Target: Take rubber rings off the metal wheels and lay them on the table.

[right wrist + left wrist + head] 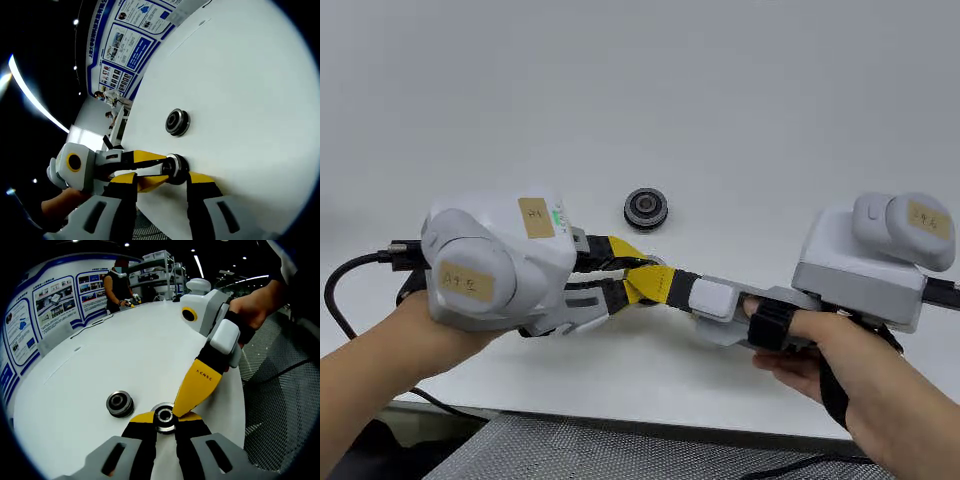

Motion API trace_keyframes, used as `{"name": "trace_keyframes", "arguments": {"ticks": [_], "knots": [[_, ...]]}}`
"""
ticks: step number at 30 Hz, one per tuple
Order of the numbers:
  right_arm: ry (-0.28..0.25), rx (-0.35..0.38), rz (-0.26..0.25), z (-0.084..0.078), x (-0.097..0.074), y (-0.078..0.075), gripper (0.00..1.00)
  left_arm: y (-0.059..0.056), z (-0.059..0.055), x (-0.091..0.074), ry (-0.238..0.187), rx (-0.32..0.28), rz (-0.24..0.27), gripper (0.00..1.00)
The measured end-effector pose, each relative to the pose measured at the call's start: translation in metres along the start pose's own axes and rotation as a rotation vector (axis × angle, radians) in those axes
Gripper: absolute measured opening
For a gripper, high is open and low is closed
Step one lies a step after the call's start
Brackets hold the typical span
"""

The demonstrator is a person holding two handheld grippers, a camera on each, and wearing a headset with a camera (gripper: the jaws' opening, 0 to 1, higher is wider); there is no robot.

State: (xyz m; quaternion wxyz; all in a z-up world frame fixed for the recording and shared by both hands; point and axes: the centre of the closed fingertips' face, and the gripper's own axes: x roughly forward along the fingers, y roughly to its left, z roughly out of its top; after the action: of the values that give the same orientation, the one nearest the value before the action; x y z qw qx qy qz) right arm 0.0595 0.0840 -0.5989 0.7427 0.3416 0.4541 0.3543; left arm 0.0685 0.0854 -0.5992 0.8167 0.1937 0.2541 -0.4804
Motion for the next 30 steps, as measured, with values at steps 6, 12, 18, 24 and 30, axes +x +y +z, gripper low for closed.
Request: {"name": "trace_keyframes", "arguments": {"ticks": [6, 12, 18, 24, 30], "knots": [[-0.012, -0.012, 0.014, 0.0026, 0.0015, 0.0067, 0.42, 0.0013, 0.0000, 0.0000, 0.000, -0.003, 0.004, 0.13], [-0.019, -0.008, 0.027, 0.0024, -0.0023, 0.0068, 0.39, 0.0014, 0.0001, 0.0000, -0.001, -0.003, 0.003, 0.13], [-0.024, -0.013, 0.033, 0.0025, -0.0041, 0.0078, 0.38, 0.0009, 0.0002, -0.0006, -0.002, -0.005, 0.004, 0.13], [-0.017, -0.026, 0.038, 0.0026, -0.0043, 0.0058, 0.35, 0.0008, -0.0001, -0.0009, -0.002, -0.006, 0.004, 0.13], [-0.050, 0.021, 0.079, 0.0065, -0.0009, 0.0008, 0.34, 0.0009, 0.0000, -0.0011, -0.003, -0.011, 0.005, 0.13]]}}
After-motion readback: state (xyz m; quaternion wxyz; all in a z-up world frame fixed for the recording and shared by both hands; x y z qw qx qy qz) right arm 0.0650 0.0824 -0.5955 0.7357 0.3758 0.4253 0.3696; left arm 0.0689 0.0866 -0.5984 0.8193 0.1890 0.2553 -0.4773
